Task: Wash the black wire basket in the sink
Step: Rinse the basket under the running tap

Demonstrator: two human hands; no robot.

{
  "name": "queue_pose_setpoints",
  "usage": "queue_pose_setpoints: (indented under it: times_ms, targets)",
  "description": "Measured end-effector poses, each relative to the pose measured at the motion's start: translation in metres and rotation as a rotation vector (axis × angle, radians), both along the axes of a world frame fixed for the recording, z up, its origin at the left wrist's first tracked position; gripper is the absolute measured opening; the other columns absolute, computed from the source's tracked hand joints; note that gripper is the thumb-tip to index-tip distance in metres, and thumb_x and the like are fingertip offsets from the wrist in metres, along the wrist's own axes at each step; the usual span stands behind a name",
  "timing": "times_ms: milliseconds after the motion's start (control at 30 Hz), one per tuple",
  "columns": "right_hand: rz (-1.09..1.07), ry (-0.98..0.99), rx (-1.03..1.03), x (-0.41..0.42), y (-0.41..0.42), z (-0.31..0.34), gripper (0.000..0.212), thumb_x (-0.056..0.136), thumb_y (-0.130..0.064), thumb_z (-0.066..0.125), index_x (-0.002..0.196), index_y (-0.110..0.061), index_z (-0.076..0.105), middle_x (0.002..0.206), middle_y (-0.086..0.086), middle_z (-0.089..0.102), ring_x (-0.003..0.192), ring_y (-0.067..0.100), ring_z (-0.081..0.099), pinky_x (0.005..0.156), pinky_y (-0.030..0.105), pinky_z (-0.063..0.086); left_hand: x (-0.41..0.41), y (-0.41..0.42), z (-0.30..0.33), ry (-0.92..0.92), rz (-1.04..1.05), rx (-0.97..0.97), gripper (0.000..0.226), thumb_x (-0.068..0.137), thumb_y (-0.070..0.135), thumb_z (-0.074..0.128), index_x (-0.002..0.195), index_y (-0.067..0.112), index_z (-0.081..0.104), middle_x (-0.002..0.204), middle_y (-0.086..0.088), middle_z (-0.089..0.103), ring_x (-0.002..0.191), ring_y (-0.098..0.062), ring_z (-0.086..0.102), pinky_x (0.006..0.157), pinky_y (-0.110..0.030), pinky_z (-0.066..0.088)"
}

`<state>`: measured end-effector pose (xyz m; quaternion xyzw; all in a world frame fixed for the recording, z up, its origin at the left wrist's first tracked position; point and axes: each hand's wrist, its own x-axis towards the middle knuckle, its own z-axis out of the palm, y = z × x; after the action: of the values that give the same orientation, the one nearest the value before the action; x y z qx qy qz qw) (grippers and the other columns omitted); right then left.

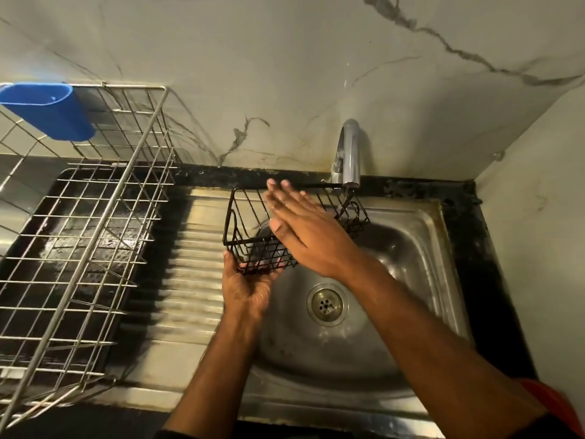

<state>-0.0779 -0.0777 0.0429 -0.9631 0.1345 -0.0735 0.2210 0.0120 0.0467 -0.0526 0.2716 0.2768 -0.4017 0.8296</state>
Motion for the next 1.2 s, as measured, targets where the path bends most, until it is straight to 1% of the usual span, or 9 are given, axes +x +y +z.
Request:
queue_pose_setpoints:
  times_ms: [67, 167, 233, 367, 533, 667, 833, 1033, 1200]
  targets:
    - [0.009, -0.066, 0.105, -0.006, -0.009, -0.003, 0.056, 0.107, -0.045, 0.020, 0.158, -0.027, 0.008, 0.165, -0.010, 0.001, 0.152, 0.008, -0.001, 0.121, 0.030, -0.004, 0.001, 0.000, 0.013, -0.014, 0.009, 0.033, 0.056, 0.104, 0.051, 0.045, 0.136, 0.008, 0.061, 0.130, -0.027, 0.066, 0.127, -0.044, 0.059, 0.109, -0.067, 0.041]
    - [-0.262, -0.013, 0.352, -0.026, -0.043, -0.023, 0.058, 0.104, -0.053, 0.019, 0.157, -0.039, 0.003, 0.166, -0.011, 0.004, 0.151, 0.015, 0.006, 0.123, 0.051, 0.011, 0.005, 0.005, 0.027, -0.105, -0.007, 0.150, 0.036, 0.105, 0.044, 0.047, 0.099, 0.013, 0.065, 0.074, -0.010, 0.076, 0.104, -0.034, 0.067, 0.110, -0.066, 0.037]
    - [-0.414, 0.108, 0.468, -0.038, -0.060, -0.028, 0.060, 0.101, -0.062, 0.014, 0.156, -0.043, 0.005, 0.166, -0.008, 0.002, 0.153, 0.021, 0.006, 0.122, 0.057, 0.013, 0.006, 0.007, 0.034, -0.181, -0.034, 0.219, 0.034, 0.106, 0.042, 0.046, 0.090, 0.016, 0.062, 0.058, -0.002, 0.070, 0.092, -0.029, 0.067, 0.103, -0.064, 0.043]
    - [-0.435, 0.053, 0.595, -0.023, -0.036, -0.004, 0.057, 0.107, -0.049, 0.017, 0.158, -0.024, 0.019, 0.166, 0.003, 0.015, 0.151, 0.024, 0.018, 0.117, 0.039, 0.018, -0.008, -0.004, 0.039, -0.275, -0.176, 0.311, 0.044, 0.106, 0.047, 0.044, 0.101, 0.012, 0.070, 0.084, -0.009, 0.078, 0.089, -0.028, 0.071, 0.083, -0.050, 0.057]
    - [-0.100, -0.131, 0.352, -0.004, -0.004, 0.003, 0.057, 0.108, -0.044, 0.021, 0.159, -0.030, 0.001, 0.165, -0.012, -0.007, 0.151, 0.006, -0.008, 0.123, 0.033, 0.001, -0.027, -0.008, 0.040, -0.219, -0.218, 0.348, 0.061, 0.101, 0.052, 0.050, 0.134, 0.003, 0.063, 0.128, -0.025, 0.067, 0.115, -0.039, 0.067, 0.085, -0.050, 0.060]
    - [-0.226, -0.198, 0.572, -0.028, -0.019, -0.016, 0.052, 0.106, -0.049, 0.016, 0.157, -0.044, 0.005, 0.165, -0.018, -0.001, 0.152, 0.011, 0.004, 0.123, 0.050, 0.012, -0.021, -0.005, 0.052, -0.217, -0.207, 0.372, 0.048, 0.104, 0.049, 0.048, 0.106, 0.004, 0.065, 0.101, -0.021, 0.068, 0.092, -0.033, 0.066, 0.068, -0.047, 0.058]
    - [-0.630, 0.168, 0.803, -0.044, -0.037, -0.021, 0.058, 0.104, -0.058, 0.017, 0.155, -0.033, 0.028, 0.159, 0.011, 0.032, 0.145, 0.033, 0.032, 0.115, 0.053, 0.026, -0.023, -0.008, 0.059, -0.104, -0.163, 0.377, 0.047, 0.104, 0.047, 0.050, 0.069, 0.016, 0.054, 0.059, -0.001, 0.053, 0.062, -0.016, 0.052, 0.087, -0.052, 0.050]
    - [-0.746, -0.453, 1.147, -0.019, -0.046, -0.014, 0.033, 0.106, -0.027, 0.042, 0.119, -0.010, 0.067, 0.116, 0.007, 0.071, 0.105, 0.017, 0.064, 0.084, 0.029, 0.050, -0.030, -0.017, 0.070, -0.090, -0.205, 0.424, 0.048, 0.107, 0.044, 0.043, 0.070, 0.015, 0.047, 0.038, 0.002, 0.049, 0.029, -0.011, 0.053, 0.091, -0.061, 0.047]
    - [-0.841, -0.473, 1.406, -0.012, -0.063, -0.010, 0.022, 0.102, -0.011, 0.047, 0.106, -0.006, 0.068, 0.085, 0.005, 0.072, 0.076, 0.014, 0.066, 0.070, 0.026, 0.053, -0.031, -0.023, 0.076, -0.203, -0.241, 0.469, 0.047, 0.107, 0.044, 0.044, 0.073, 0.013, 0.054, 0.043, -0.001, 0.059, 0.037, -0.015, 0.063, 0.076, -0.048, 0.057]
